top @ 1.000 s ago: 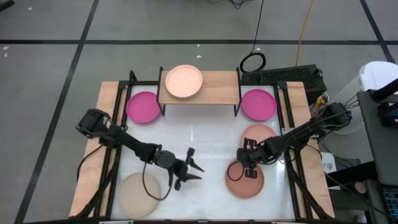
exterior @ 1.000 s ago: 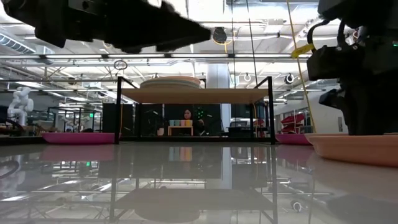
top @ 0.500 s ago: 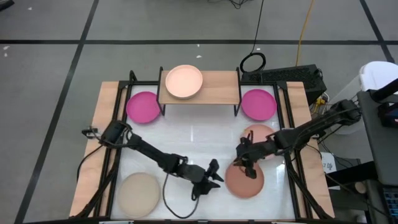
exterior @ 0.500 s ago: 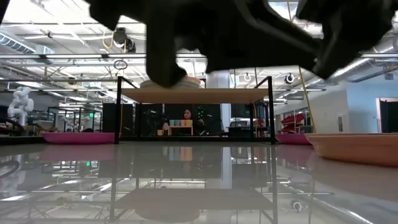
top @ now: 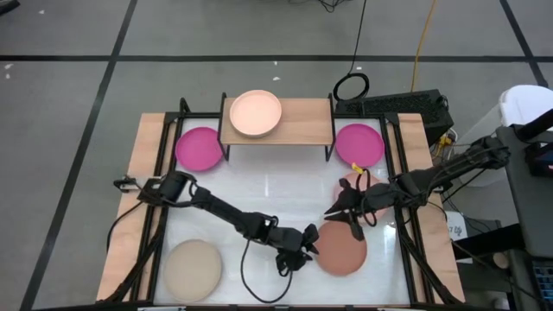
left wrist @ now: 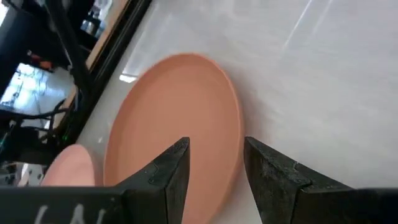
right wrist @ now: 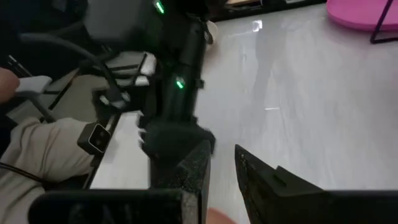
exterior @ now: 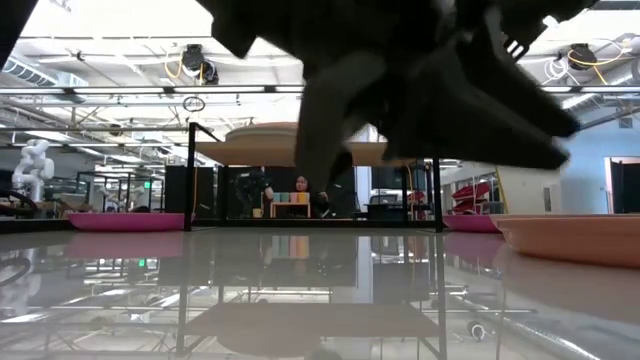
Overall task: Place and stack plates onto a shelf
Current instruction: Stack the brown plate on top of the light orange plate on the shelf
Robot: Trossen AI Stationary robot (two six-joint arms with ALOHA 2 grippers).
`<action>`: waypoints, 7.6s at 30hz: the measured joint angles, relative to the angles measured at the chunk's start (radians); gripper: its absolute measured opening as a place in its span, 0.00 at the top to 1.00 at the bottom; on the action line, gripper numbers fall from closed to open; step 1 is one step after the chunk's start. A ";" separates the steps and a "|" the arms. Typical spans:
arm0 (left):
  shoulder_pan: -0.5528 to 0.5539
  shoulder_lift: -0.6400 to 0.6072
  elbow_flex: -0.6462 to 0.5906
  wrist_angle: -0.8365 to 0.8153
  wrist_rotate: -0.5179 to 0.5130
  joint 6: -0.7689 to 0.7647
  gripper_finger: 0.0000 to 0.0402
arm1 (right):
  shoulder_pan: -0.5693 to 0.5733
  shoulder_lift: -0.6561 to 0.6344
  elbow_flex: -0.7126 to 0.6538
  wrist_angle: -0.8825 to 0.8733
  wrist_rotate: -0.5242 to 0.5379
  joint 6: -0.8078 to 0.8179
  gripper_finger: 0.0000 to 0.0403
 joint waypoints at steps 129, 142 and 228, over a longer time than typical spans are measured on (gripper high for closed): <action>0.935 -0.663 -0.021 -1.014 0.258 -0.223 1.00 | 0.002 -0.087 -0.195 0.749 0.022 -0.505 0.86; 0.949 -0.663 -0.021 -1.012 0.232 -0.358 0.80 | 0.002 -0.087 -0.194 0.749 0.022 -0.505 0.86; 0.728 -0.983 -0.911 0.210 -0.407 -0.985 0.99 | 0.000 -0.086 -0.245 0.775 0.025 -0.538 0.86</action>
